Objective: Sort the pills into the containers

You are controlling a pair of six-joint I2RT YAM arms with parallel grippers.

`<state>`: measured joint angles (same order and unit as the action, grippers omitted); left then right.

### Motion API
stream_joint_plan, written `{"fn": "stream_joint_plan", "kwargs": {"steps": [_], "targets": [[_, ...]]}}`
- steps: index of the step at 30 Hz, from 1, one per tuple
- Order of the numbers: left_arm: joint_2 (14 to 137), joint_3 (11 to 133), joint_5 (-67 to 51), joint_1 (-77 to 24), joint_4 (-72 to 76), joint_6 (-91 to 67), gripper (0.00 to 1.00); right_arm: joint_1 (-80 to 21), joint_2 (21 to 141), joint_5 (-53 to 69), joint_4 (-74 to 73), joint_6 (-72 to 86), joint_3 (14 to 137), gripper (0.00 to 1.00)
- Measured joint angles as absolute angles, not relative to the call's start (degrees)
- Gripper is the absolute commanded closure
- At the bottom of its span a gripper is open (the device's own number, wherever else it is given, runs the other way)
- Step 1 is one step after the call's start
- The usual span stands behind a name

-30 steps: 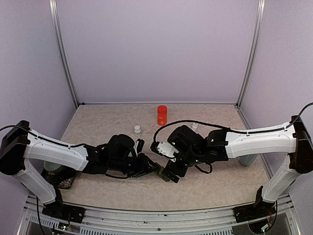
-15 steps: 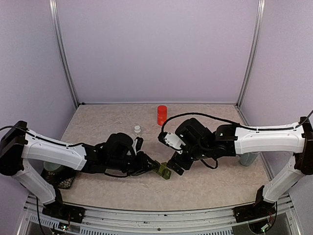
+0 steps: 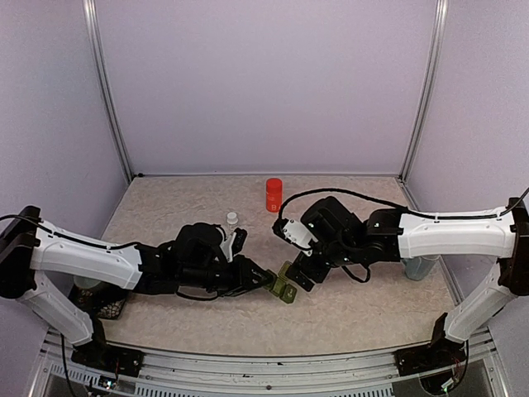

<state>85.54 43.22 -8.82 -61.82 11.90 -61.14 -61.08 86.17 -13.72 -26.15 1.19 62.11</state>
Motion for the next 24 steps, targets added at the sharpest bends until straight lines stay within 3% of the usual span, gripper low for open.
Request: {"fn": "stream_joint_plan", "kwargs": {"steps": [24], "targets": [[84.8, 43.4, -10.7, -63.8, 15.0, -56.9, 0.96, -58.5, 86.1, -4.8, -25.3, -1.7, 62.0, 0.00]]}}
